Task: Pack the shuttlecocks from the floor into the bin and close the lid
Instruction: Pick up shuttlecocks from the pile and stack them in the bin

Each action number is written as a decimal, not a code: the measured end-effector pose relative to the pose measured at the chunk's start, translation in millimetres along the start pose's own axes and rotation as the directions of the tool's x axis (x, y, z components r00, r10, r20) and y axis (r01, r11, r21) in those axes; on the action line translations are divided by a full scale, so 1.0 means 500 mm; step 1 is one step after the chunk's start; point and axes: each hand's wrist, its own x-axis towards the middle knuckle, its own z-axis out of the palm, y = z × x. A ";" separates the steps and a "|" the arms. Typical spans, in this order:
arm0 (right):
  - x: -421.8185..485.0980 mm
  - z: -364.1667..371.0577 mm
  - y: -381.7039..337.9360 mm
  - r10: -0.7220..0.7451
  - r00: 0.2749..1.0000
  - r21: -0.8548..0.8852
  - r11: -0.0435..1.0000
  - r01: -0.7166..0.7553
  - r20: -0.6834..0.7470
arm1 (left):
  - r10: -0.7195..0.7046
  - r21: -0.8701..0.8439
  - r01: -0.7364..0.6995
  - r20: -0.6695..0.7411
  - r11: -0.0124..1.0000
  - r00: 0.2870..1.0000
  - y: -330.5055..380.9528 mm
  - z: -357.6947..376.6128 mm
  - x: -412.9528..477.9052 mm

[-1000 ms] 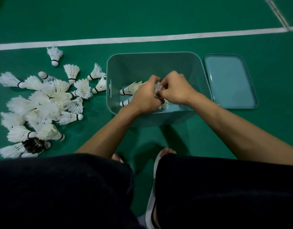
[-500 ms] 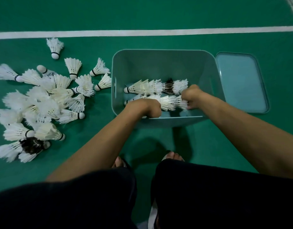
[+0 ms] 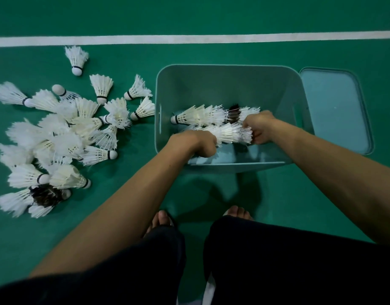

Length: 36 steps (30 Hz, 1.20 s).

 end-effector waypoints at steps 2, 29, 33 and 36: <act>-0.042 -0.013 -0.004 -0.149 0.979 -0.250 0.962 0.111 -0.138 | 0.013 -0.014 -0.014 -0.070 1.000 0.997 -0.002 -0.002 -0.014; -0.421 0.512 -0.073 -0.804 0.365 -0.416 0.164 0.895 0.469 | -0.963 -0.960 0.106 -0.266 0.261 -0.043 -0.440 0.279 -0.250; -0.378 0.582 -0.069 -0.827 0.388 -0.468 0.175 0.866 0.407 | -0.935 -0.931 0.109 -0.353 0.348 -0.035 -0.476 0.291 -0.229; -0.362 0.617 -0.079 -0.812 0.391 -0.488 0.154 0.859 0.433 | -0.924 -0.926 0.036 -0.377 0.375 -0.071 -0.466 0.300 -0.240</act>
